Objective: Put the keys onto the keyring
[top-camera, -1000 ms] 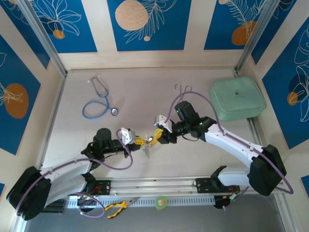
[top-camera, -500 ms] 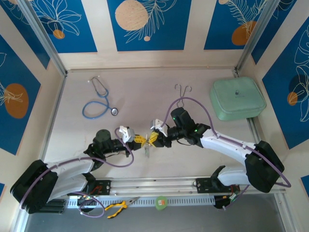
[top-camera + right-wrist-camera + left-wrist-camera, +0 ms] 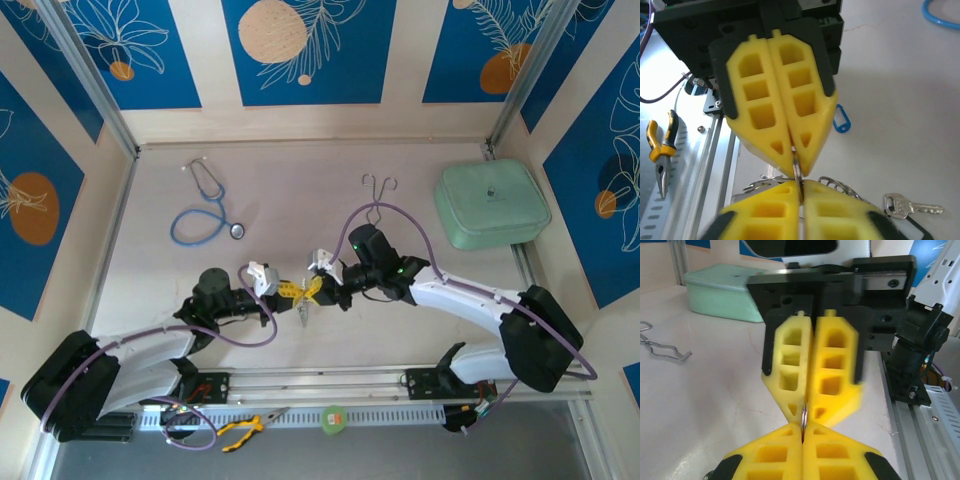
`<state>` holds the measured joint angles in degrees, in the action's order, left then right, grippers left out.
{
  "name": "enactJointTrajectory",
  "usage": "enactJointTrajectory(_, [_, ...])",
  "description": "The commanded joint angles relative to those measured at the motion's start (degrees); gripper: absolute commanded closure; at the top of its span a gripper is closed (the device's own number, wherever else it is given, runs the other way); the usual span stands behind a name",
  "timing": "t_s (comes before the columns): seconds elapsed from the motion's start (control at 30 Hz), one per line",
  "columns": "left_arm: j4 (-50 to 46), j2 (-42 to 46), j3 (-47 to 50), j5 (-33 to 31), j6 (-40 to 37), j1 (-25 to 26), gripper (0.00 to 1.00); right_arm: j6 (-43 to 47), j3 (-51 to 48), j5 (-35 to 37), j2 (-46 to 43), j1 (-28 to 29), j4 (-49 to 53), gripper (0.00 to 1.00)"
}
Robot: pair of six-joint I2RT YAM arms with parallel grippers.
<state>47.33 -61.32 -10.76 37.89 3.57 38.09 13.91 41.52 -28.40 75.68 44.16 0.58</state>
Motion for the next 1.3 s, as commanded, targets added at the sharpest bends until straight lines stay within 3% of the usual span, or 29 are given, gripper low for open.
enactJointTrajectory(0.0, [2.22,0.85,-0.57,1.58,-0.14,0.86,1.00,-0.22,1.96,-3.26,0.85,0.62,-0.39,1.00])
enactJointTrajectory(0.07, [-0.32,1.88,-0.79,1.22,-1.02,0.91,0.95,0.92,2.95,-1.97,0.53,0.69,1.81,1.00])
enactJointTrajectory(0.1, [-2.64,2.63,-1.15,0.63,-1.68,0.94,0.83,2.00,3.75,-1.08,0.48,0.73,4.07,1.00])
enactJointTrajectory(0.17, [-8.95,4.96,-2.33,-0.78,-3.86,0.94,0.70,6.10,6.75,2.03,0.66,1.30,11.38,1.00])
enactJointTrajectory(0.23, [-15.27,7.10,-3.79,-1.07,-6.17,0.94,0.66,10.96,10.14,5.91,1.72,2.24,19.48,1.00])
enactJointTrajectory(0.37, [-26.73,10.01,-6.93,-1.39,-10.96,1.20,0.68,18.57,17.06,12.62,4.84,4.27,32.63,1.00])
enactJointTrajectory(0.57, [-32.16,11.07,-8.88,-2.71,-13.72,1.54,0.77,23.59,23.77,16.09,7.51,6.06,40.08,1.00])
enactJointTrajectory(1.0, [-30.58,10.60,-9.19,-3.47,-13.87,1.91,0.80,23.38,26.55,14.64,10.61,8.67,38.01,1.00])
enactJointTrajectory(1.2, [-30.64,10.80,-8.94,-3.10,-14.12,1.98,0.98,21.04,25.19,11.85,9.19,8.12,35.07,1.00])
enactJointTrajectory(1.27, [-30.18,11.11,-8.49,-2.90,-14.02,1.96,1.00,18.38,22.26,8.73,6.70,6.11,31.20,0.90])
